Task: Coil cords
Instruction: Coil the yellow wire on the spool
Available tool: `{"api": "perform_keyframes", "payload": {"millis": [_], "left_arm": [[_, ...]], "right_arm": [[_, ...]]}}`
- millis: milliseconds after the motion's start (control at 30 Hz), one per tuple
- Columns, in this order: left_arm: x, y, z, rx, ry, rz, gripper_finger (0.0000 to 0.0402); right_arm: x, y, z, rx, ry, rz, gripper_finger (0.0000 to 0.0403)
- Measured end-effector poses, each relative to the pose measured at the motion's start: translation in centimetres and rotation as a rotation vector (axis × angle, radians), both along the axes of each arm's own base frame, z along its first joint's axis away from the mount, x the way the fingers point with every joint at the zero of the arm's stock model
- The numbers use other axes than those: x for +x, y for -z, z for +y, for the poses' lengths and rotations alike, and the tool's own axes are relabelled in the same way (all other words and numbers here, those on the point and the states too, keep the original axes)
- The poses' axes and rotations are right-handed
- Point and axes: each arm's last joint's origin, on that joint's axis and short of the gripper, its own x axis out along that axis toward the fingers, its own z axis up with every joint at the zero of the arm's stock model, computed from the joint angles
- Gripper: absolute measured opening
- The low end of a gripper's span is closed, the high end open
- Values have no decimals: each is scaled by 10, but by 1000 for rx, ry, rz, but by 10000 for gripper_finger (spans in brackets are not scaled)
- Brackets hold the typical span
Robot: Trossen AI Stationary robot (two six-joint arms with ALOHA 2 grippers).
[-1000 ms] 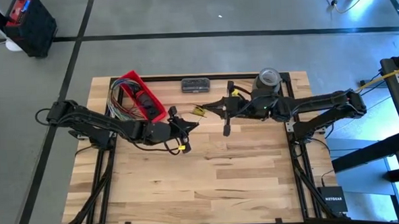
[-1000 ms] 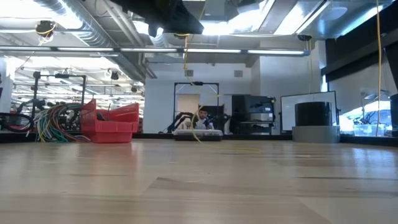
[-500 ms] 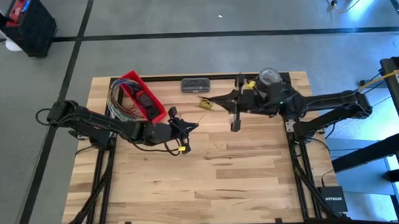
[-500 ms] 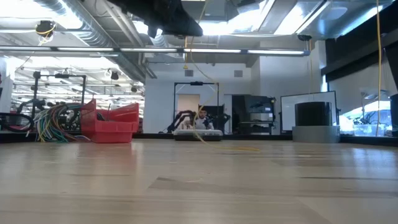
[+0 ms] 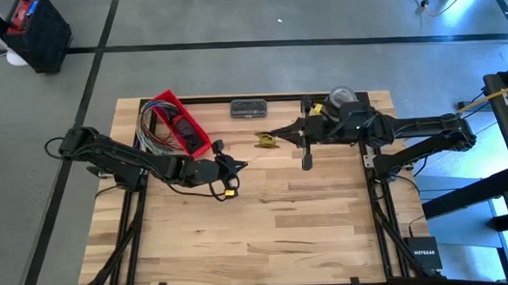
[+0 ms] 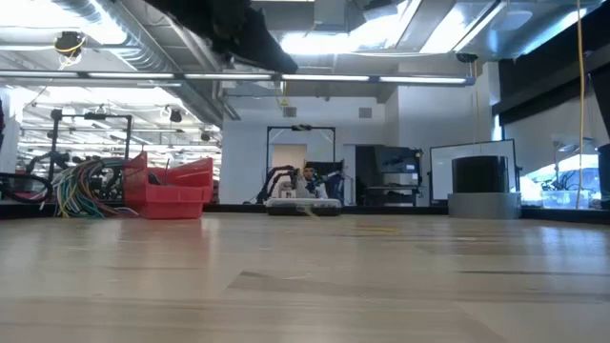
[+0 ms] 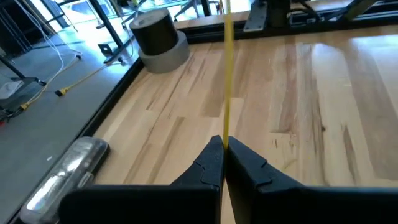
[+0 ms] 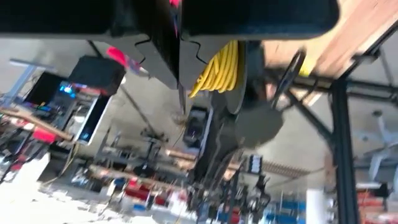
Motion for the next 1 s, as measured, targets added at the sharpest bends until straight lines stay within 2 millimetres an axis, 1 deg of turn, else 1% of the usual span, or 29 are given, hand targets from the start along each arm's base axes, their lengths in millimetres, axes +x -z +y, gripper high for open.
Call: {"api": "perform_keyframes", "payload": {"millis": [100,267,400,500,633,733,867,1000], "left_arm": [[-10,-12,1,-12,0,-20,2],[-26,-24,0,-35,2,-22,1],[-39,-35,-1,-48,13,-35,2],[-45,-42,0,-66,7,-65,2],[-52,-49,3,-79,-3,-87,3],[-54,-45,6,-100,-27,-47,2],[-55,-32,9,-107,-100,44,2],[-56,-29,15,-72,-222,43,2]], "right_arm": [[5,10,1,-2,-21,74,3],[22,35,2,-7,-27,227,3],[38,58,2,-13,-28,339,3],[51,73,3,-14,-28,385,3],[62,88,3,-15,-27,431,3],[64,87,3,-15,-19,412,3],[59,72,3,-8,-23,324,3],[57,66,5,24,-93,287,3]]}}
